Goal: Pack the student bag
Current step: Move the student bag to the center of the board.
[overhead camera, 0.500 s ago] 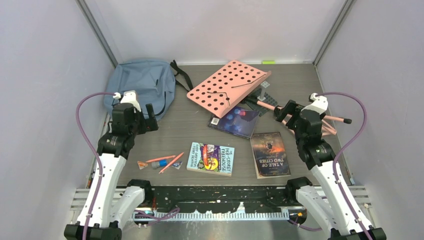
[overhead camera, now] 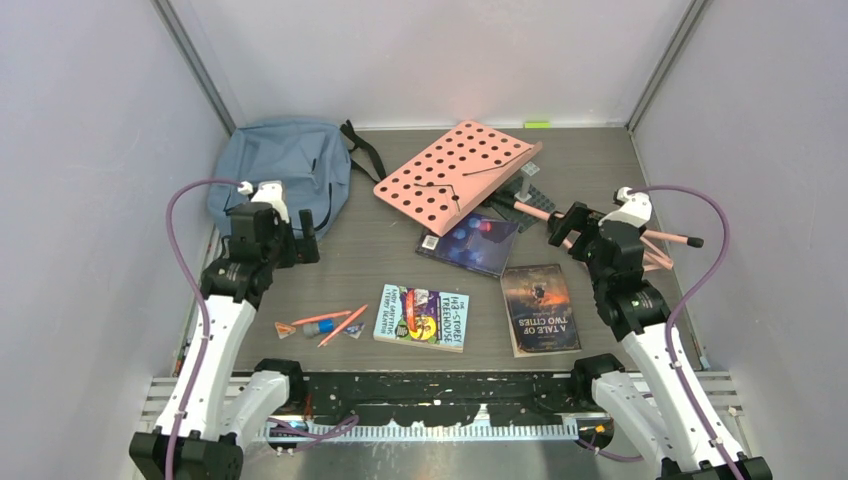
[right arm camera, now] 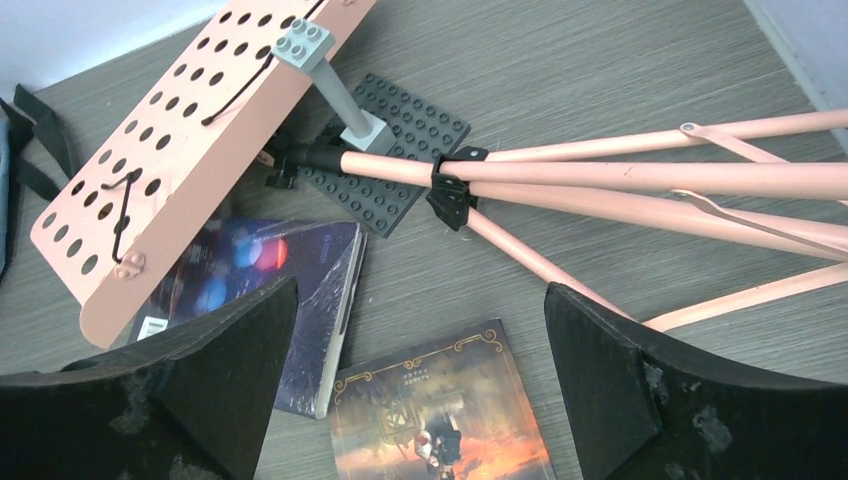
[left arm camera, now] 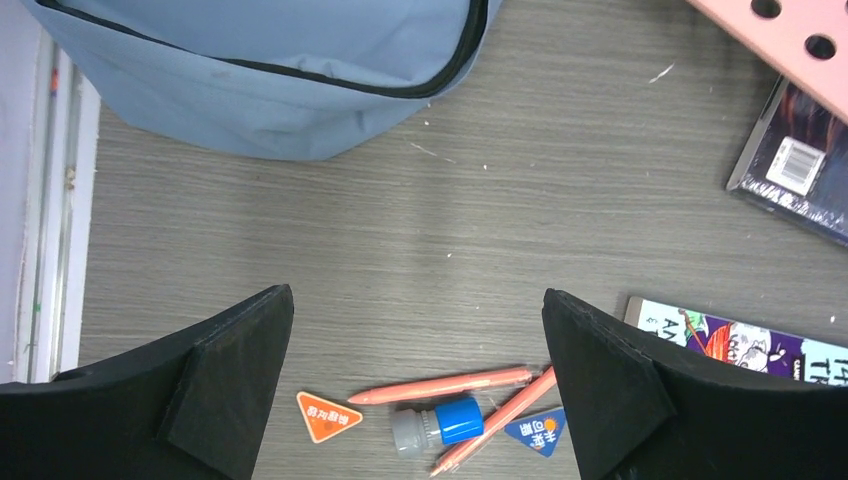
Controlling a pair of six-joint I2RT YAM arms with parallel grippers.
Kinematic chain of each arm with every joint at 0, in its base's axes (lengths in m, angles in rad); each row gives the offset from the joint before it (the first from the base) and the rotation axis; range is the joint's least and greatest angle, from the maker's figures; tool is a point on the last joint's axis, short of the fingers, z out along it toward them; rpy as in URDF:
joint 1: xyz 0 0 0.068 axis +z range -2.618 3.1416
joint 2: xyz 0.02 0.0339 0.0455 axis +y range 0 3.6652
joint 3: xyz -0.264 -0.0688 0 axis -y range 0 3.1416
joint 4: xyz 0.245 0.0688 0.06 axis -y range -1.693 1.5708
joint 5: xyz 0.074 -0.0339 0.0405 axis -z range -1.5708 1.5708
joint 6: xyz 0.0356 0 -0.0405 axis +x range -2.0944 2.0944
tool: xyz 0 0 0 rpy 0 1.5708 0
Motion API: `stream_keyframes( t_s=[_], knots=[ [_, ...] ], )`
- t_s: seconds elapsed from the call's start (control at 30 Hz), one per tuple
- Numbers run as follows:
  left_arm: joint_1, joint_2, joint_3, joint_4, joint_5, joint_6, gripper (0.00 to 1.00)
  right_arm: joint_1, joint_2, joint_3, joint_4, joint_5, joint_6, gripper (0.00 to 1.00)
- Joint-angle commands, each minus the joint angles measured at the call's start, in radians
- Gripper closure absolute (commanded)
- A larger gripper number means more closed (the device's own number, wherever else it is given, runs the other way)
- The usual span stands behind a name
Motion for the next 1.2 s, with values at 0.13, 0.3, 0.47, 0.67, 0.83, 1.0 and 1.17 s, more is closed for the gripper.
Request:
stream_keyframes(
  t_s=[0.13,0.3,0.47,0.67,0.83,1.0,1.17],
  knots=[
    [-0.062,0.213,0.096,-0.018,0.018,0.07,0.01,-0.003,-0.003,0.016,0.049,-0.094,-0.002,0.0],
    [-0.164,0.4,0.265,-0.09,-0.057,0.125,0.01,-0.003,0.0,0.011,0.06,-0.133,0.006,0.0],
    [-0.192,0.623,0.388,-0.114,-0.198,0.183,0.02,-0.003,-0.003,0.008,0.062,-0.138,0.005,0.0],
    [-0.192,0.887,0.494,-0.16,-0.206,0.191,0.01,-0.003,-0.033,-0.005,0.061,-0.129,0.002,0.0],
    [-0.192,0.949,0.475,-0.129,-0.256,0.196,0.01,-0.003,-0.043,-0.006,0.056,-0.136,0.003,0.0],
    [-0.191,0.954,0.466,-0.124,-0.361,0.197,0.01,-0.003,-0.064,-0.018,0.061,-0.13,0.006,0.0],
    [-0.187,0.982,0.435,-0.087,-0.429,0.236,0.01,-0.004,-0.047,-0.026,0.077,-0.183,0.016,0.0]
  ],
)
